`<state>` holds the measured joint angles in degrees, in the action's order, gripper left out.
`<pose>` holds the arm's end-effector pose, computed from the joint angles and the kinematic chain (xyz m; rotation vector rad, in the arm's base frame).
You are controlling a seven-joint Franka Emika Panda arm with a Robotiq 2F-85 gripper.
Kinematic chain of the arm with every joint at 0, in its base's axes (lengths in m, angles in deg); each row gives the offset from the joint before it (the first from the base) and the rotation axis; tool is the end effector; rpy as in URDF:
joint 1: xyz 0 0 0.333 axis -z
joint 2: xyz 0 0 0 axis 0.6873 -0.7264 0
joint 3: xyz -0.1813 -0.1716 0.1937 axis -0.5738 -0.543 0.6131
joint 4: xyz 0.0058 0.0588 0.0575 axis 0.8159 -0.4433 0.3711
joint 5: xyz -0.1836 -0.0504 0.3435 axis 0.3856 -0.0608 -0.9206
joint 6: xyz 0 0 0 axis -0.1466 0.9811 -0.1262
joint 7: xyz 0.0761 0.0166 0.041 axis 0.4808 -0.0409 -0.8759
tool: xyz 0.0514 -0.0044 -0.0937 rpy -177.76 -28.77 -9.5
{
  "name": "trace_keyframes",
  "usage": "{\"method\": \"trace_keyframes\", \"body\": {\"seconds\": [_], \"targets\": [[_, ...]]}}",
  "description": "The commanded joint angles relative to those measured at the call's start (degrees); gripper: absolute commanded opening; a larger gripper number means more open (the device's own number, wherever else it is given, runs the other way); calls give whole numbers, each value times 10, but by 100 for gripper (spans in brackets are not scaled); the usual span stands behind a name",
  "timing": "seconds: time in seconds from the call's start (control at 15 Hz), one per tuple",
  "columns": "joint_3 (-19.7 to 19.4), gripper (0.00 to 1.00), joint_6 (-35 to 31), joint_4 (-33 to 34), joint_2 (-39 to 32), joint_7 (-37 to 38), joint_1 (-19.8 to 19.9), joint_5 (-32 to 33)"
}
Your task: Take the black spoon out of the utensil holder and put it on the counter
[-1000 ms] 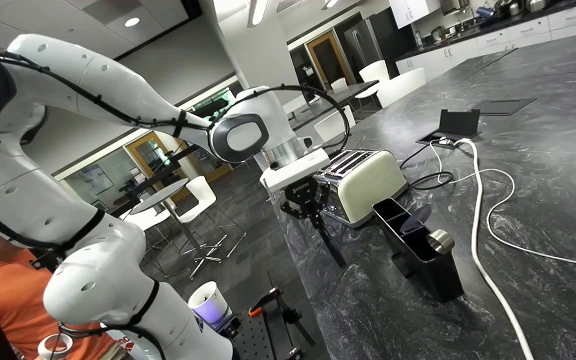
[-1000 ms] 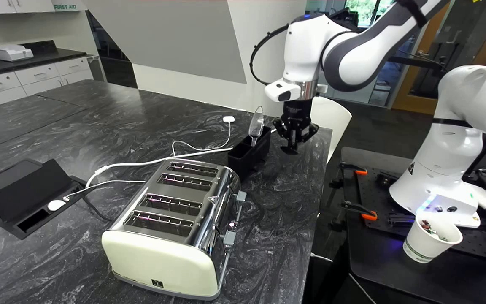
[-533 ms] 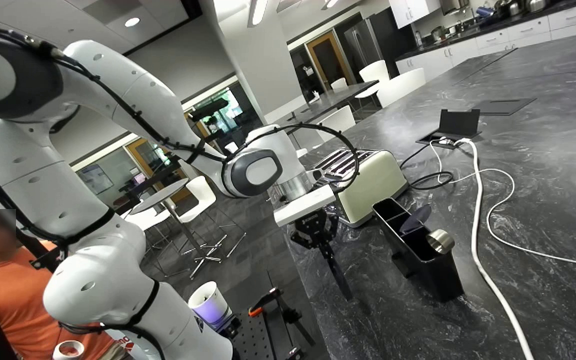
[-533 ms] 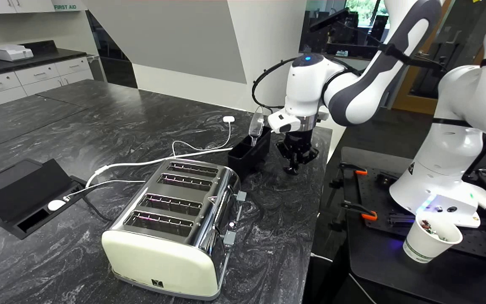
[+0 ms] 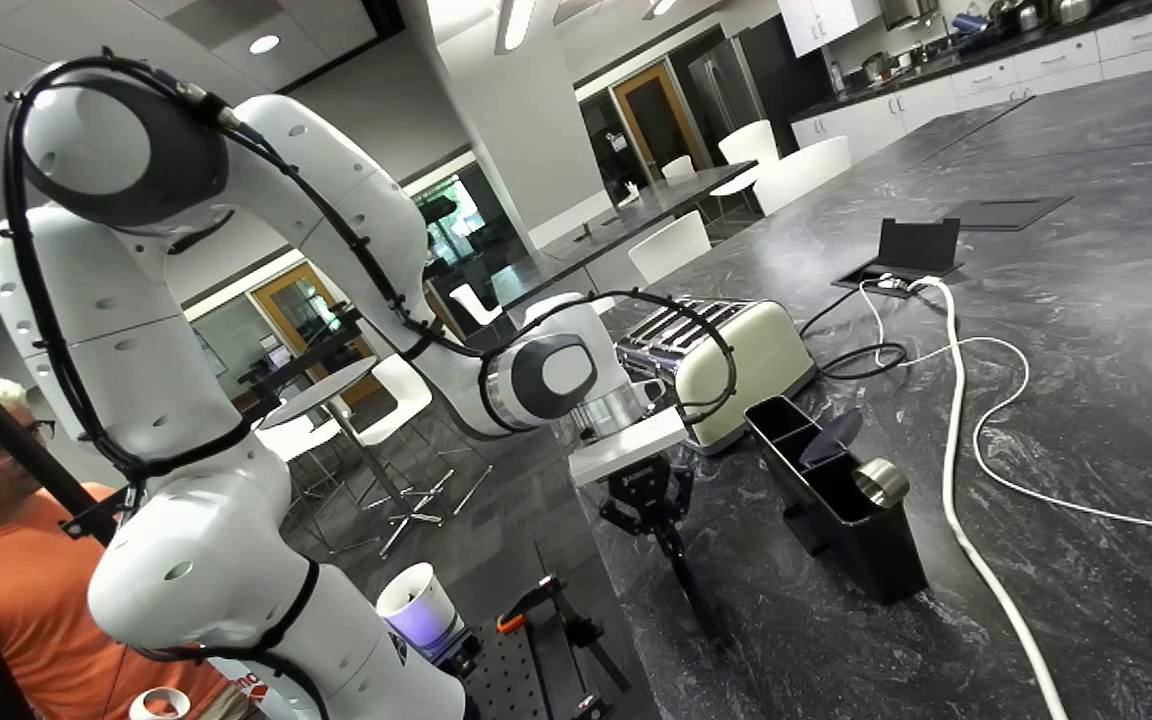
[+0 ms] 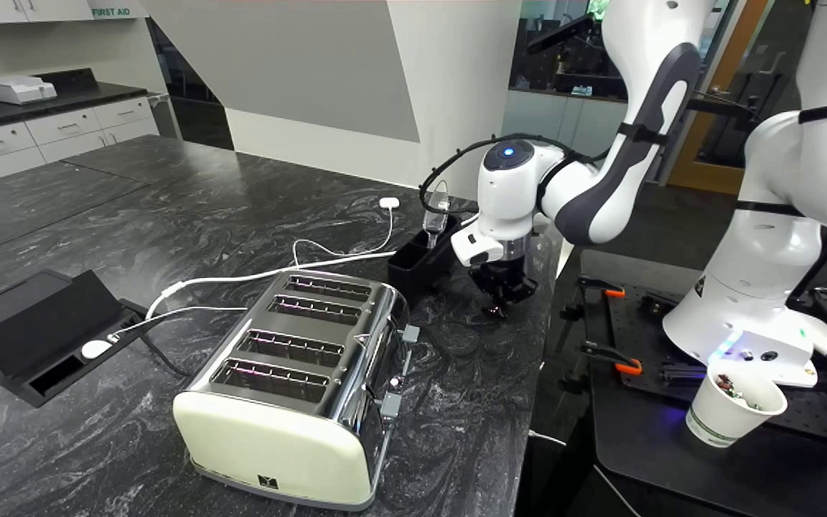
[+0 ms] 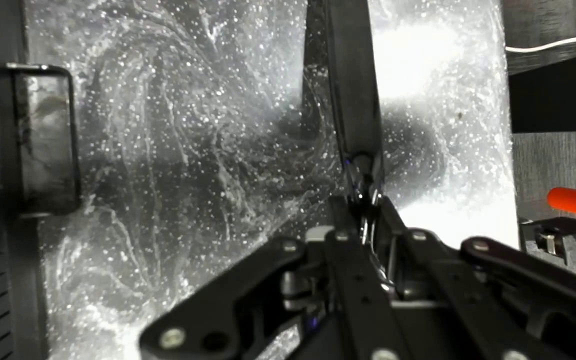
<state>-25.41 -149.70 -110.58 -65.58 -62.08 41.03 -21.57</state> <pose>0.3927 0.0547 0.1504 2.3486 1.8893 -0.3045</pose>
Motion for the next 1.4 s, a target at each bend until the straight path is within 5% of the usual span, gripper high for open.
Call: {"method": "trace_keyframes", "body": {"seconds": [0.0,0.13,0.2,0.47,0.8,1.33], "targets": [[-8,4,-10,37,-52,24,-8,24],[-8,11,-7,49,-69,21,-8,26],[-7,40,-6,54,-75,18,-8,24],[-7,64,4,52,-55,14,-7,25],[7,99,42,7,71,-39,20,-10],[-33,100,96,-14,272,-230,12,-197]]}}
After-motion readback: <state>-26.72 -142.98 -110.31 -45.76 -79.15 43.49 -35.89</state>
